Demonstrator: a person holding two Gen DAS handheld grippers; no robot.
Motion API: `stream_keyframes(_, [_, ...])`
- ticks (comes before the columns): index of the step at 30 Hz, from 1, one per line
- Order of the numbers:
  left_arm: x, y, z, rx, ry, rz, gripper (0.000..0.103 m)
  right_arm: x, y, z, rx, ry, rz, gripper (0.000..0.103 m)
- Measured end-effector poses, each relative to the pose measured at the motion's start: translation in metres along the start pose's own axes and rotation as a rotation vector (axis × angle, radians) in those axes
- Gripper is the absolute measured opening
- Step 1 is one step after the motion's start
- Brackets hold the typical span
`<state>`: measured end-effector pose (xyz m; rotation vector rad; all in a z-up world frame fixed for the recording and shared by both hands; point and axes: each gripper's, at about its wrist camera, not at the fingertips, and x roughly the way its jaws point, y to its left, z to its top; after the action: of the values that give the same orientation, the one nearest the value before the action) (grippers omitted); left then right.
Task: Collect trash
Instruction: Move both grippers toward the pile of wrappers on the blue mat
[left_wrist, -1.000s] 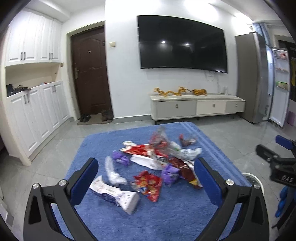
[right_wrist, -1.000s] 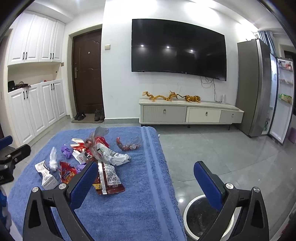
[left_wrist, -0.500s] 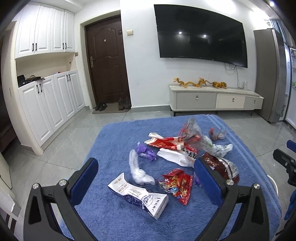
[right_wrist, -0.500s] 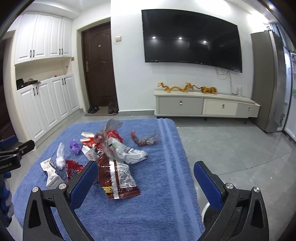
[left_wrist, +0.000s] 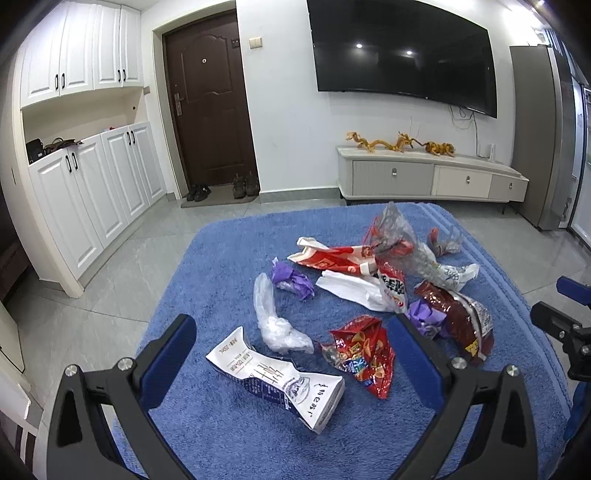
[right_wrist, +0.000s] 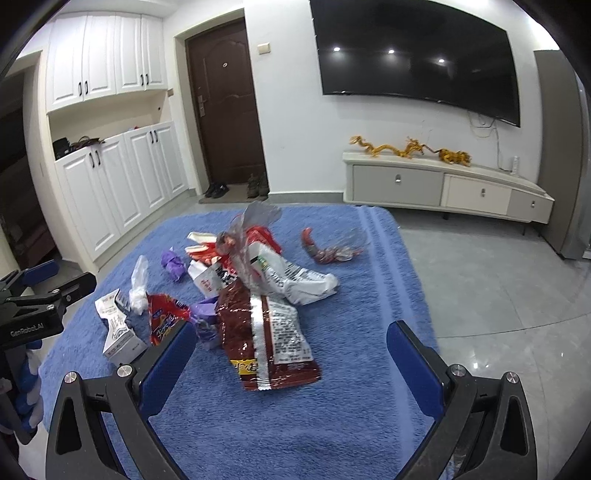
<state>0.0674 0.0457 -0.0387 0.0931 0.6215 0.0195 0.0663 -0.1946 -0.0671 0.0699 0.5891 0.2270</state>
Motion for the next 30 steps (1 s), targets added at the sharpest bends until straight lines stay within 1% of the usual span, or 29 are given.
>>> stream_keyframes(8, [0.013, -0.002, -0.003, 0.006, 0.027, -0.001, 0.103, 0.018, 0.007, -0.003, -0.027, 0.04, 0.031, 0.103])
stream_keyframes(14, [0.021, -0.006, -0.002, 0.015, 0.04, -0.001, 0.103, 0.028, 0.007, -0.004, -0.032, 0.06, 0.034, 0.103])
stream_keyframes(21, [0.033, -0.011, -0.004, 0.029, 0.077, 0.004, 0.103, 0.041, 0.007, -0.006, -0.039, 0.087, 0.043, 0.103])
stream_keyframes(30, [0.046, -0.007, -0.009, 0.023, 0.119, 0.033, 0.103, 0.054, 0.009, -0.009, -0.044, 0.112, 0.058, 0.103])
